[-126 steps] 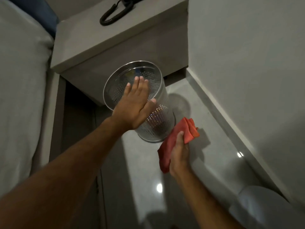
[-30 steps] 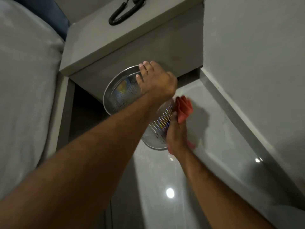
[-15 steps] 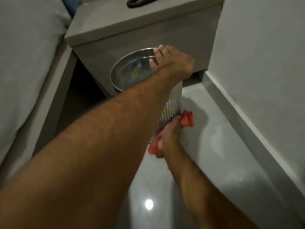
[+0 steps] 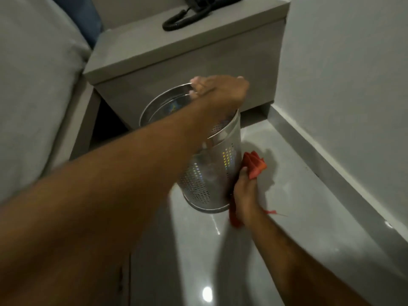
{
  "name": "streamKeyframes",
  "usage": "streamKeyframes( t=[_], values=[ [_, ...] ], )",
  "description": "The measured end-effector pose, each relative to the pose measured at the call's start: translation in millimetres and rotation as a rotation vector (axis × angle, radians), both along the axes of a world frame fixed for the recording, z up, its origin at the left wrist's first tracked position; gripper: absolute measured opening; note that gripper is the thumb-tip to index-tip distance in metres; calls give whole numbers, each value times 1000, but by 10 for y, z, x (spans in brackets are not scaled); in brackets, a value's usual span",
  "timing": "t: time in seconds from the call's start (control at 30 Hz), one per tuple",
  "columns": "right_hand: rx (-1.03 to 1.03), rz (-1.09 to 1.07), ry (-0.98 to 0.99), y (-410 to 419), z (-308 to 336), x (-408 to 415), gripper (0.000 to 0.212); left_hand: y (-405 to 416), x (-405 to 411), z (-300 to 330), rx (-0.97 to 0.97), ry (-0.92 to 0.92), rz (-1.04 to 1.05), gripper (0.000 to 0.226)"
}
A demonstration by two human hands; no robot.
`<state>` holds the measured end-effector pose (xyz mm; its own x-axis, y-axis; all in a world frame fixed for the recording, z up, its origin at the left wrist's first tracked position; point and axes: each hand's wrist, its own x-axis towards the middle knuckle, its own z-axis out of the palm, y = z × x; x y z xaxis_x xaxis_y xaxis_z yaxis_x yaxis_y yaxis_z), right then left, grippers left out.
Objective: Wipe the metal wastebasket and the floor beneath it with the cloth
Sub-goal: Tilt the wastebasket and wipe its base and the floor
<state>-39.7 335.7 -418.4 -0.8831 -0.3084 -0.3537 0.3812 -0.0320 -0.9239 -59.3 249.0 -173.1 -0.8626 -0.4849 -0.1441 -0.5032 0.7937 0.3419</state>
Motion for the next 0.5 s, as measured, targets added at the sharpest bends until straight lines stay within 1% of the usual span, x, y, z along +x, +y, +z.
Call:
streamKeyframes(
  t=[0.03, 0.07, 0.1, 0.13, 0.17, 0.2, 0.23, 0.27, 0.3, 0.33, 0.37, 0.43, 0.5],
  values=[
    [-36, -6, -49, -27, 64, -42, 45, -23, 116, 21, -21, -2, -116, 56],
    [-83, -8, -84, -37, 136, -72, 46, -27, 300, 38, -37, -31, -278, 56],
    [-160, -22, -111, -46, 225, -74, 46, -63, 437, 32, -63, -58, -389, 57],
    [-227, -35, -116, -53, 353, -61, 47, -126, 622, 29, -98, -108, -472, 59],
    [-252, -50, -97, -66, 504, -25, 51, -190, 807, -1, -132, -139, -502, 59],
    [-260, -76, -56, -83, 673, 31, 55, -223, 916, -70, -154, -125, -503, 59],
    [-270, -103, 8, -113, 824, 97, 54, -249, 961, -162, -152, -74, -498, 58],
    [-285, -142, 83, -153, 948, 161, 45, -219, 945, -228, -133, -24, -493, 58],
    [-305, -179, 154, -205, 1013, 216, 38, -171, 895, -246, -110, -5, -482, 59],
    [-314, -217, 208, -252, 1022, 266, 37, -136, 842, -253, -86, 8, -469, 60],
    [-321, -247, 229, -270, 964, 313, 42, -133, 816, -253, -77, 13, -454, 61],
    [-215, -264, 169, -206, 675, 401, 51, -175, 810, -260, -94, 21, -441, 61],
    [-14, -172, 47, -95, 238, 447, 51, -187, 812, -281, -101, 21, -451, 62]
  ],
)
